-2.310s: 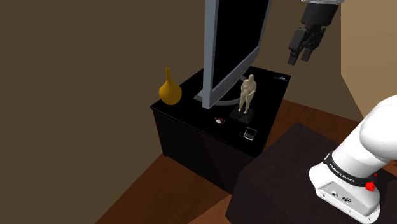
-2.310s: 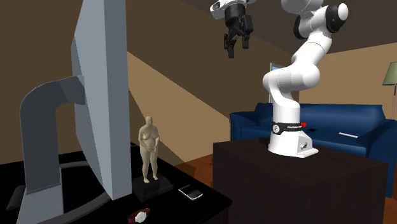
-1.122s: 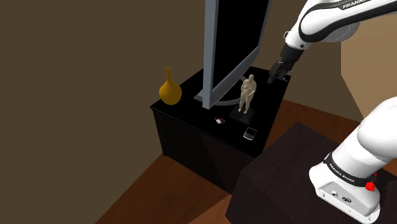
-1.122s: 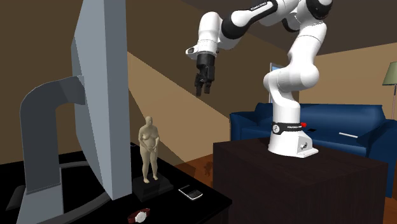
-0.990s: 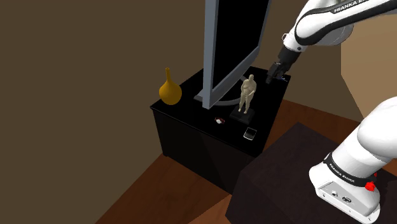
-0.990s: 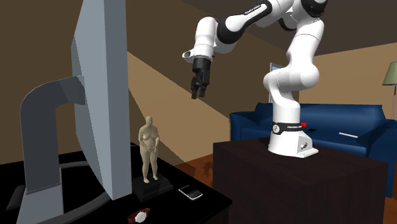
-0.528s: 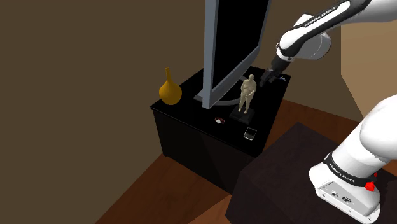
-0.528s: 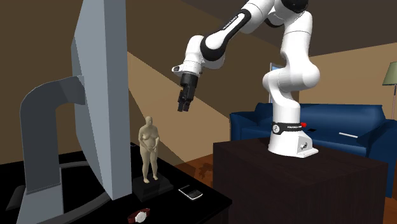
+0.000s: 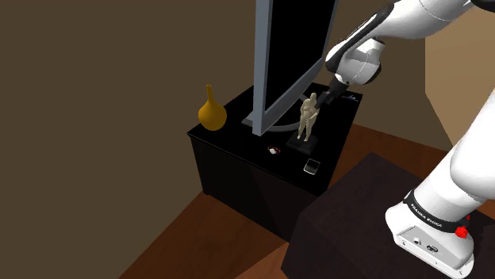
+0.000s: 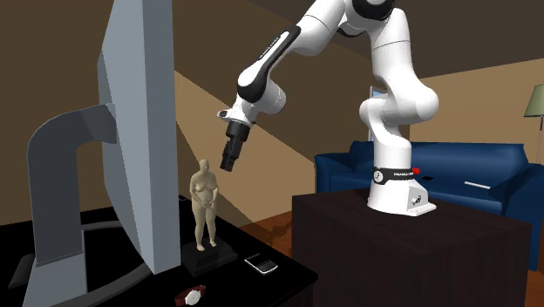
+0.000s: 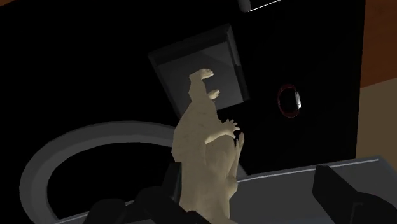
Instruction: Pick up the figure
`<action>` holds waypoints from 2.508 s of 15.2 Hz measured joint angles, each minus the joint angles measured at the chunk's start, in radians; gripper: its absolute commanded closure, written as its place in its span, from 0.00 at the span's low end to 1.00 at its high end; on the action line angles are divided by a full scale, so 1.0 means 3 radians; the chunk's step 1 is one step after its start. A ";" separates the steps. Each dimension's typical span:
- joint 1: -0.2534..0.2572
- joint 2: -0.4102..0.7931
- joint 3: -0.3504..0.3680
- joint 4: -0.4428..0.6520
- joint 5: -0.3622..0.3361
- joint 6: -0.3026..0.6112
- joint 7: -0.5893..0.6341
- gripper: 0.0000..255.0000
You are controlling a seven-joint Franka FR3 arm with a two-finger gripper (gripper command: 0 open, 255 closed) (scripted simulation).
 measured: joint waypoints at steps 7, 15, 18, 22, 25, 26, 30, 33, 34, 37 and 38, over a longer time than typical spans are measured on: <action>-0.0282 0.0520 0.0264 0.0380 0.0780 0.0096 -0.0728 0.00; -0.0397 0.0722 0.0412 0.0458 0.1099 0.0184 -0.1022 1.00; -0.0398 0.0722 0.0413 0.0458 0.1102 0.0185 -0.1024 1.00; -0.0398 0.0722 0.0413 0.0458 0.1102 0.0185 -0.1024 1.00; -0.0349 0.0638 0.0350 0.0421 0.0970 0.0146 -0.0904 1.00; -0.0328 0.0598 0.0323 0.0402 0.0914 0.0131 -0.0853 1.00; -0.0235 0.0432 0.0198 0.0350 0.0640 0.0053 -0.0604 1.00; -0.0179 0.0331 0.0112 0.0343 0.0439 -0.0016 -0.0427 1.00; -0.0154 0.0277 0.0083 0.0319 0.0368 -0.0032 -0.0364 1.00; -0.0093 0.0143 0.0000 0.0290 0.0147 -0.0098 -0.0168 1.00; -0.0085 0.0123 -0.0015 0.0292 0.0105 -0.0115 -0.0133 1.00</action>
